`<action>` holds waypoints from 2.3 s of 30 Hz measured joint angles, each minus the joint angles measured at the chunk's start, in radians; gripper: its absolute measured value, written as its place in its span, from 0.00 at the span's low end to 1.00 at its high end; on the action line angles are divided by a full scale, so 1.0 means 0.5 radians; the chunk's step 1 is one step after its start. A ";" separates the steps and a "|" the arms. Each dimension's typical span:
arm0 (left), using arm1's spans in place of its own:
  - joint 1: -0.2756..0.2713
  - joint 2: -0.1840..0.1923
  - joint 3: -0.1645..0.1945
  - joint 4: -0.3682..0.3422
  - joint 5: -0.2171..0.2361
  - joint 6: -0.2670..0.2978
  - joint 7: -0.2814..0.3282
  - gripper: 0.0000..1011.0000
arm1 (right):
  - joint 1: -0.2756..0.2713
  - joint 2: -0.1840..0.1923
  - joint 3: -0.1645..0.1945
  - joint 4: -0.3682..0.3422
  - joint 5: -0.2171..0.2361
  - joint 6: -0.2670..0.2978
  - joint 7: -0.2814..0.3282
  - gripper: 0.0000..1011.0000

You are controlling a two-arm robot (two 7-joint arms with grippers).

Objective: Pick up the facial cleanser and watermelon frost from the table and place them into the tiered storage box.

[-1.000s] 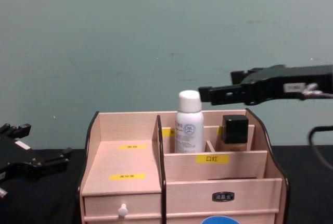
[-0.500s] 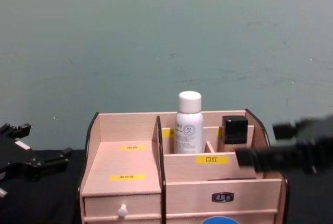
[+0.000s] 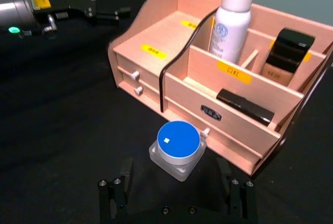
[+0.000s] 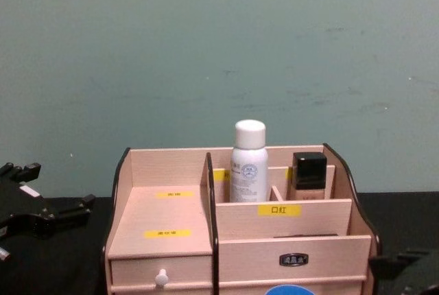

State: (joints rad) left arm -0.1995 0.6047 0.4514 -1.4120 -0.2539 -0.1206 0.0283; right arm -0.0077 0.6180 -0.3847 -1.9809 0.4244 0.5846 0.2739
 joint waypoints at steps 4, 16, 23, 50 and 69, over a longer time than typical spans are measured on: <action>0.000 0.000 0.000 0.000 0.000 0.000 0.000 1.00 | 0.040 -0.041 -0.052 0.074 -0.064 0.004 0.002 0.99; 0.000 0.000 0.000 0.000 0.000 0.000 0.000 1.00 | 0.153 -0.167 -0.140 0.246 -0.187 0.004 0.030 0.99; 0.000 0.000 0.000 0.000 0.000 0.000 0.000 1.00 | 0.195 -0.225 -0.168 0.310 -0.235 -0.003 0.061 0.99; 0.000 0.000 0.000 0.000 0.000 0.000 0.000 1.00 | 0.306 -0.387 -0.218 0.537 -0.439 -0.054 0.130 0.99; 0.000 0.000 0.000 0.000 0.000 0.000 0.000 1.00 | 0.313 -0.418 -0.205 0.567 -0.479 -0.064 0.137 0.94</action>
State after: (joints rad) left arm -0.1995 0.6047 0.4514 -1.4119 -0.2539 -0.1206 0.0282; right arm 0.1489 0.4089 -0.4871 -1.6974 0.1850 0.5526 0.3425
